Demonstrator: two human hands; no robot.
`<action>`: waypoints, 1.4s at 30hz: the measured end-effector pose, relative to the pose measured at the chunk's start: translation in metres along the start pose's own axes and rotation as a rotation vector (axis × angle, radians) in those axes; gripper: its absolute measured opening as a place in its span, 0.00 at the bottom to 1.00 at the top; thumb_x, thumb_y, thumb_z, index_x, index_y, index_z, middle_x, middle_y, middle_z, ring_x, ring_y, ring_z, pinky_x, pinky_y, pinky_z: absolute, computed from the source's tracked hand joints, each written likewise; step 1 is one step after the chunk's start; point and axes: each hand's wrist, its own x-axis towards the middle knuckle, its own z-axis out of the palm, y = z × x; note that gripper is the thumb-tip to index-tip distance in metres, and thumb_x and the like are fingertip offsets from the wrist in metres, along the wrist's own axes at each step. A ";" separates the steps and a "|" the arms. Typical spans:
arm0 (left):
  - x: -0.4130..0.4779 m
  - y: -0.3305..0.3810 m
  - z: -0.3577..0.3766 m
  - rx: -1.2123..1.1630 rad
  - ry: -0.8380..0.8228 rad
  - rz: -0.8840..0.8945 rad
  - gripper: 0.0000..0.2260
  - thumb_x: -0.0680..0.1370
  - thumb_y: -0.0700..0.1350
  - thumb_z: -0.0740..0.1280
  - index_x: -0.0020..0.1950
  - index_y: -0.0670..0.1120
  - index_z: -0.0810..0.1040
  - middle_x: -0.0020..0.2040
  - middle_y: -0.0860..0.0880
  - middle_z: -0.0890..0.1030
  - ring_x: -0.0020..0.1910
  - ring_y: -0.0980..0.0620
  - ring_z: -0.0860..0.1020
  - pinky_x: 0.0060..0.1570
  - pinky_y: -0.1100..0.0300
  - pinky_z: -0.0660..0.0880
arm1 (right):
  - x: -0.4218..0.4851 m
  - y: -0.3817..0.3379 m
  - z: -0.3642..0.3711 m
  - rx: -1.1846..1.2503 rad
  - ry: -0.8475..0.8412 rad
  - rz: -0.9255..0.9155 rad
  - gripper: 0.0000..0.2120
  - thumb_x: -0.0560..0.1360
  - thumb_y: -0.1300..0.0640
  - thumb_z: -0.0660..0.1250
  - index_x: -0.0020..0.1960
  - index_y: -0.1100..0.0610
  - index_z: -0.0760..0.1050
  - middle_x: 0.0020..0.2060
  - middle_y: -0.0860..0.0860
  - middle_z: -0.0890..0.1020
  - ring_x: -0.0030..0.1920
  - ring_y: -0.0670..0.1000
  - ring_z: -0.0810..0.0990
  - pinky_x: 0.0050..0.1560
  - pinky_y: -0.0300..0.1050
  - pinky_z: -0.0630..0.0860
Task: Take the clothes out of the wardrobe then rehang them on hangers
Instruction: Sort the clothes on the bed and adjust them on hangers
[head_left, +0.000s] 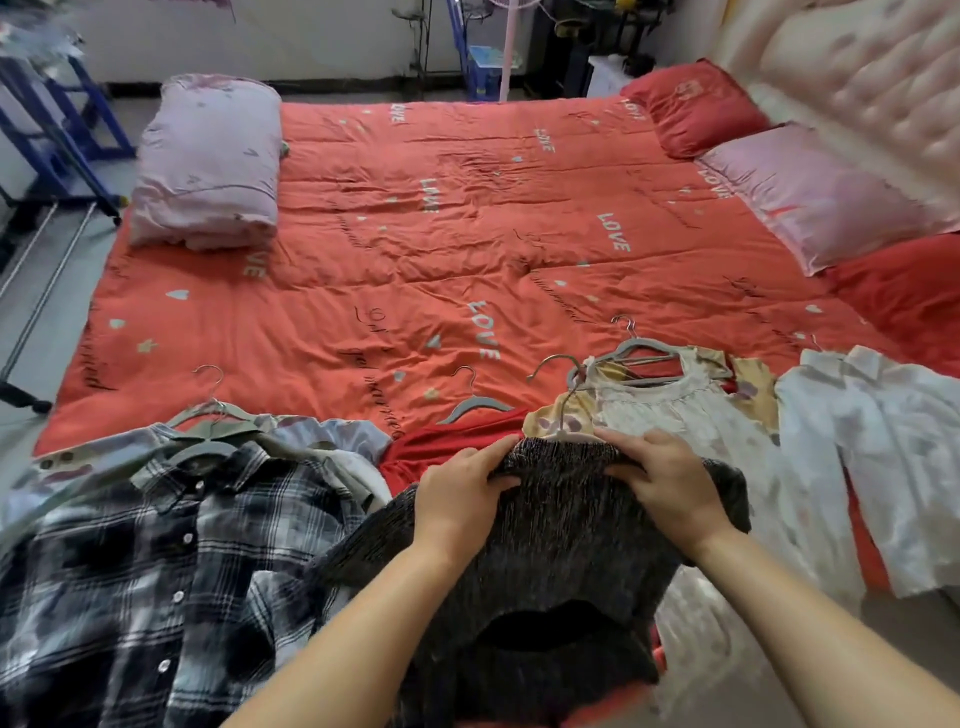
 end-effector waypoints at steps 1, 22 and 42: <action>0.011 -0.005 0.003 0.004 -0.003 -0.013 0.21 0.77 0.49 0.66 0.69 0.58 0.69 0.59 0.51 0.79 0.59 0.50 0.76 0.59 0.53 0.69 | 0.012 0.003 0.006 -0.004 -0.014 0.003 0.20 0.71 0.58 0.71 0.62 0.49 0.77 0.33 0.41 0.67 0.41 0.49 0.69 0.40 0.41 0.59; 0.177 -0.141 0.090 0.272 -0.088 -0.450 0.27 0.77 0.50 0.65 0.74 0.50 0.61 0.72 0.48 0.65 0.70 0.48 0.63 0.66 0.53 0.62 | 0.205 0.082 0.204 -0.162 -0.462 0.007 0.27 0.74 0.52 0.68 0.71 0.52 0.66 0.60 0.57 0.74 0.62 0.58 0.70 0.61 0.52 0.67; 0.114 -0.118 0.029 0.330 -0.097 -0.485 0.21 0.79 0.50 0.60 0.72 0.50 0.64 0.68 0.49 0.69 0.67 0.48 0.66 0.63 0.53 0.63 | 0.159 -0.005 0.183 -0.087 -0.615 -0.115 0.23 0.77 0.51 0.63 0.70 0.55 0.66 0.63 0.52 0.72 0.64 0.53 0.68 0.65 0.48 0.65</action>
